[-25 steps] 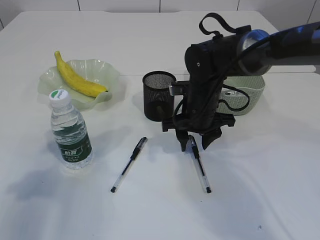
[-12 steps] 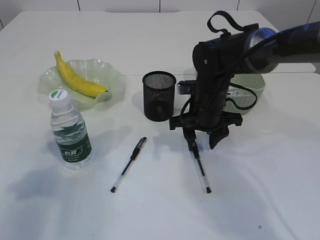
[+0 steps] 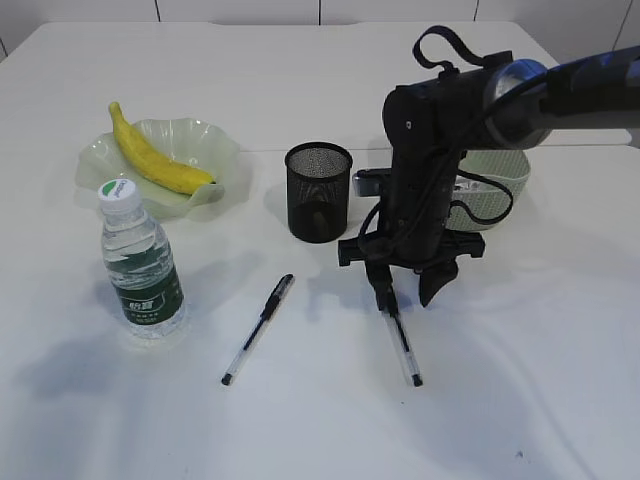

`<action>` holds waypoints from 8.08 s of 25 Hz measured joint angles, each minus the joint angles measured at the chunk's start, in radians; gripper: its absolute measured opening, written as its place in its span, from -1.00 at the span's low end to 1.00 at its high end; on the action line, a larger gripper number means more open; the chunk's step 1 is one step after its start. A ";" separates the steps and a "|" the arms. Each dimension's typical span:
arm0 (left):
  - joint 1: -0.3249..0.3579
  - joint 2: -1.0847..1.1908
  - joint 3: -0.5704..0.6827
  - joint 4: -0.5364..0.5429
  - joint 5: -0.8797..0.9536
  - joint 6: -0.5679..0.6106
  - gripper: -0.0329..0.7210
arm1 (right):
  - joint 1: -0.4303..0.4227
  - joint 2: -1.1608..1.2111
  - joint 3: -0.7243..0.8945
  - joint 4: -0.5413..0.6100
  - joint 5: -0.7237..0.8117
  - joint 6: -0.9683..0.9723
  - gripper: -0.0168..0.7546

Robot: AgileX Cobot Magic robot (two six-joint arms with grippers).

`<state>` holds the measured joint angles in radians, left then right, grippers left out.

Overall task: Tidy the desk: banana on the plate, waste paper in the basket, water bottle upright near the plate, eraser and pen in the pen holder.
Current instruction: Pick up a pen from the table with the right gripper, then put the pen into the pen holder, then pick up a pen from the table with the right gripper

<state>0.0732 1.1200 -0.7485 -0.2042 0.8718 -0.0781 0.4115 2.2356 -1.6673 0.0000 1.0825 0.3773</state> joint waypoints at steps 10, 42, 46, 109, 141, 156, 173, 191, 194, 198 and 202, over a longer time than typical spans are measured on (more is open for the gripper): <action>0.000 0.000 0.000 0.000 0.000 0.000 0.32 | 0.000 0.015 -0.010 0.033 0.021 -0.016 0.06; 0.000 0.000 0.000 0.000 -0.008 0.000 0.32 | 0.004 0.033 -0.013 0.034 0.028 -0.051 -0.82; 0.000 0.000 0.000 0.000 -0.012 0.000 0.32 | 0.006 0.015 -0.013 0.034 0.026 -0.071 -0.82; 0.000 0.000 0.000 0.000 -0.045 0.000 0.32 | 0.008 -0.105 0.147 0.008 -1.298 -0.224 -0.55; 0.000 0.000 0.000 0.000 -0.047 0.000 0.32 | 0.102 -0.325 0.018 0.302 -0.252 0.022 -0.10; 0.000 0.000 0.000 0.000 -0.049 0.000 0.32 | 0.219 -0.151 0.006 0.063 -0.231 0.513 -0.09; 0.000 0.000 0.000 0.000 -0.067 0.000 0.32 | 0.264 0.049 -0.192 0.060 -0.122 0.730 -0.09; 0.000 0.000 0.000 0.000 -0.074 0.000 0.32 | 0.264 0.157 -0.295 -0.009 -0.003 0.781 -0.09; 0.000 0.000 0.000 0.000 -0.076 0.000 0.32 | 0.264 0.159 -0.295 -0.009 -0.003 0.781 -0.09; 0.000 0.000 0.000 0.000 -0.084 0.000 0.32 | 0.264 0.163 -0.295 -0.009 -0.003 0.781 -0.09; 0.000 0.000 0.000 0.000 -0.090 0.000 0.32 | 0.264 0.165 -0.295 -0.009 -0.003 0.781 -0.09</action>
<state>0.0732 1.1200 -0.7485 -0.2042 0.7823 -0.0781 0.6754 2.4008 -1.9621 -0.0088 1.0799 1.1582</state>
